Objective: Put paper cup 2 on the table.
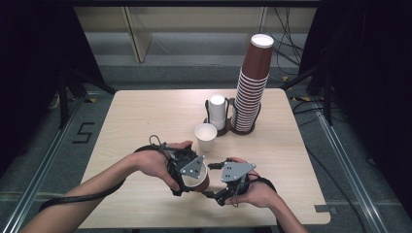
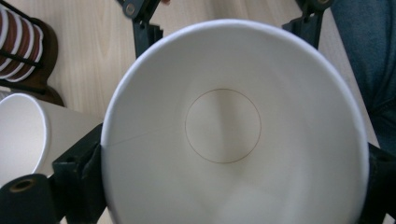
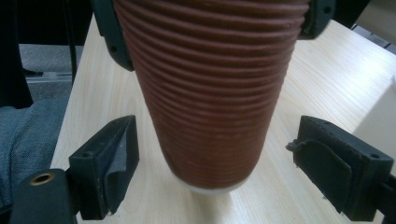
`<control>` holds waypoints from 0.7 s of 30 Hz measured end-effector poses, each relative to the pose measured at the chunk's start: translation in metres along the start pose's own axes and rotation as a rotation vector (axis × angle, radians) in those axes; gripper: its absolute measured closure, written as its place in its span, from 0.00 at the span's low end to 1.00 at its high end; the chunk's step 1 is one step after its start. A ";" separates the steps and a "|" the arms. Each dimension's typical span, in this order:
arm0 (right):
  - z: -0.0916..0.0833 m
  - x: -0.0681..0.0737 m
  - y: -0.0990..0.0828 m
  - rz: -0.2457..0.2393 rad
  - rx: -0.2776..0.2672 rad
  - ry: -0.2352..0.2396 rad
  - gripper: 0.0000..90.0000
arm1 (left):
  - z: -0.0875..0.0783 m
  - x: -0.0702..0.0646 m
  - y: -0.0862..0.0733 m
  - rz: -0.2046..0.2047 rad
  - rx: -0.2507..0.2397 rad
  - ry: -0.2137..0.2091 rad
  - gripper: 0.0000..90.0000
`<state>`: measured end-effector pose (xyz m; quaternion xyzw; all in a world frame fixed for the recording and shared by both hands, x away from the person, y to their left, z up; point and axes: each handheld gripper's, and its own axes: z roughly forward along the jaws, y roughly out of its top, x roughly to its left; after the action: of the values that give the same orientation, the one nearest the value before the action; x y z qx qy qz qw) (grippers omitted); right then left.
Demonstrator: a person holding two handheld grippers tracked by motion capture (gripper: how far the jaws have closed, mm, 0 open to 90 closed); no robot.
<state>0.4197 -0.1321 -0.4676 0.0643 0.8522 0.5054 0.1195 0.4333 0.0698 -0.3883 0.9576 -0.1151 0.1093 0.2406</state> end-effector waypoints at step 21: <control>0.011 0.005 0.000 -0.001 -0.003 0.047 0.22 | 0.003 0.000 0.008 0.048 -0.007 -0.032 0.10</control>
<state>0.4184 -0.1215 -0.4731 0.0520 0.8540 0.5080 0.0999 0.4315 0.0613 -0.3870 0.9553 -0.1422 0.0993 0.2395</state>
